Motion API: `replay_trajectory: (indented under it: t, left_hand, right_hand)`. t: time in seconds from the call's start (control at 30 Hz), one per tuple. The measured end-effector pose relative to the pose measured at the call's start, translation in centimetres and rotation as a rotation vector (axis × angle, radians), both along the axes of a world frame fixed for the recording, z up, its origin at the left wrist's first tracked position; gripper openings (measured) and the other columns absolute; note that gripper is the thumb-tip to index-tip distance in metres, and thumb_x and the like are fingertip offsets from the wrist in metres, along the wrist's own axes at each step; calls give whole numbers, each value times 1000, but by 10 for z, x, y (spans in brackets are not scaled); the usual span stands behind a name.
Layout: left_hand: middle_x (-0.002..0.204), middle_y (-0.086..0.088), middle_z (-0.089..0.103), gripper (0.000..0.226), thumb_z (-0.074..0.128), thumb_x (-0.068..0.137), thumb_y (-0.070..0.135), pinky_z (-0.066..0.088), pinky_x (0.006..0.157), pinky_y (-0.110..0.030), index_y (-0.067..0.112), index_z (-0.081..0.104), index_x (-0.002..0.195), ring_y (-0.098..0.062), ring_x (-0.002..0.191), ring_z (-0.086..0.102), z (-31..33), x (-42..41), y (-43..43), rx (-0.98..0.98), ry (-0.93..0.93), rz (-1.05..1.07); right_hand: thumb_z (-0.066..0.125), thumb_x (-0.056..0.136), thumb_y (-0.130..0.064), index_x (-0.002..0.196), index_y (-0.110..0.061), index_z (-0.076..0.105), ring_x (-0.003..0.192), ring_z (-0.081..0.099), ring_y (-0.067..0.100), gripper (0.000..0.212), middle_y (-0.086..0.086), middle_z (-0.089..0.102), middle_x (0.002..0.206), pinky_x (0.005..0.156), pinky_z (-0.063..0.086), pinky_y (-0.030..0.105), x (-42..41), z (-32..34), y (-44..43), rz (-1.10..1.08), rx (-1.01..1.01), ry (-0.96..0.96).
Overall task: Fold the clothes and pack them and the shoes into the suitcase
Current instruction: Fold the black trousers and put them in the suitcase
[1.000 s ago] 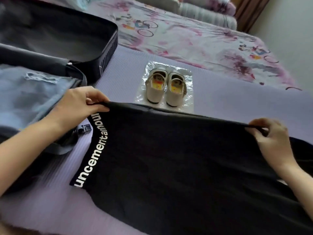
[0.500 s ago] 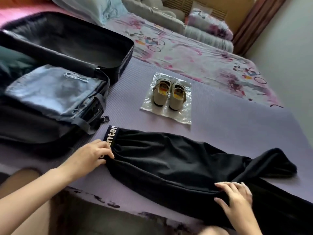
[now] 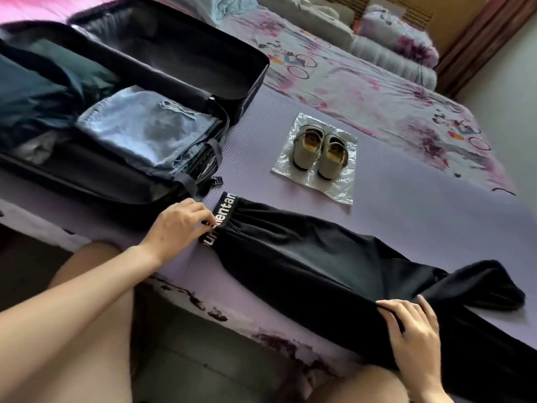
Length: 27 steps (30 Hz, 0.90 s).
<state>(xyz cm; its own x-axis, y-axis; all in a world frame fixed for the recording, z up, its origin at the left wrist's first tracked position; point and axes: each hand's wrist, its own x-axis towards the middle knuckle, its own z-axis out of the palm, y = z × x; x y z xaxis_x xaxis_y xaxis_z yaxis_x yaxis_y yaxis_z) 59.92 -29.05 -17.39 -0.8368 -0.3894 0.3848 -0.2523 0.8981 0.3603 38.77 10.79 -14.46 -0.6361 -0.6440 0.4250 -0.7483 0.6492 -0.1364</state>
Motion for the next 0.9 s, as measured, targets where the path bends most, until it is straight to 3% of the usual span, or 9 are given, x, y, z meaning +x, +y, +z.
replay_trajectory:
  t: [0.1, 0.23, 0.33, 0.47, 0.57, 0.63, 0.8, 0.9]
  left_hand:
    - [74, 8, 63, 16, 83, 66, 17, 50, 60, -27, 20, 70, 75, -17, 70, 60, -7, 7, -1, -24, -10, -8]
    - [74, 6, 61, 20, 84, 63, 16, 52, 58, -33, 21, 65, 68, -19, 71, 59, -20, 10, 0, -61, -66, -53]
    - [76, 5, 60, 28, 88, 52, 10, 50, 60, -32, 19, 64, 63, -21, 75, 58, -21, 6, 1, -43, -126, -26]
    - [90, 0, 62, 35, 87, 47, 3, 51, 69, -41, 19, 68, 71, -18, 93, 45, -13, -4, 11, -35, -85, -63]
    - [96, 6, 60, 32, 83, 63, 8, 51, 76, -34, 21, 71, 89, -12, 94, 50, -9, -14, 42, 31, -72, -206]
    - [94, 8, 62, 32, 83, 66, 15, 53, 75, -30, 23, 71, 94, -12, 88, 58, -15, -19, 66, 44, -118, -302]
    - [76, 10, 62, 29, 88, 60, 14, 54, 64, -31, 25, 71, 81, -14, 74, 59, -25, -28, 77, 74, -182, -326]
    - [78, 10, 61, 23, 84, 64, 8, 48, 69, -23, 21, 71, 78, -12, 74, 57, -12, -26, 74, 89, -138, -321]
  right_hand:
    - [48, 90, -30, 81, -17, 72, 80, 53, 3, 29, -6, 64, 79, 103, 36, 47, 14, -12, 10, 96, 41, 58]
    - [35, 99, -41, 77, -20, 71, 79, 51, 3, 47, -9, 63, 76, 108, 30, 37, 23, -49, 18, 100, 121, 35]
    - [47, 85, -29, 75, -20, 68, 78, 49, 5, 25, -10, 61, 75, 114, 19, 27, 23, -58, 16, 61, 159, -3]
    - [64, 71, -14, 79, -20, 67, 79, 47, 7, 11, -10, 59, 76, 114, 17, 27, 23, -65, 16, 60, 218, -21]
    - [84, 58, -5, 82, -21, 66, 80, 46, 6, 34, -9, 59, 78, 110, 23, 32, 25, -66, 16, 33, 243, -93]
    - [86, 56, -7, 83, -22, 67, 79, 47, 6, 37, -9, 59, 78, 110, 23, 33, 26, -65, 15, 22, 246, -117]
    - [63, 75, -19, 77, -23, 65, 69, 53, 10, 5, -10, 58, 72, 115, 17, 29, 26, -55, 11, 28, 133, -55]
    - [50, 83, -23, 81, -20, 65, 73, 52, 8, 15, -10, 59, 76, 110, 28, 35, 27, -44, 10, -4, 20, -25]
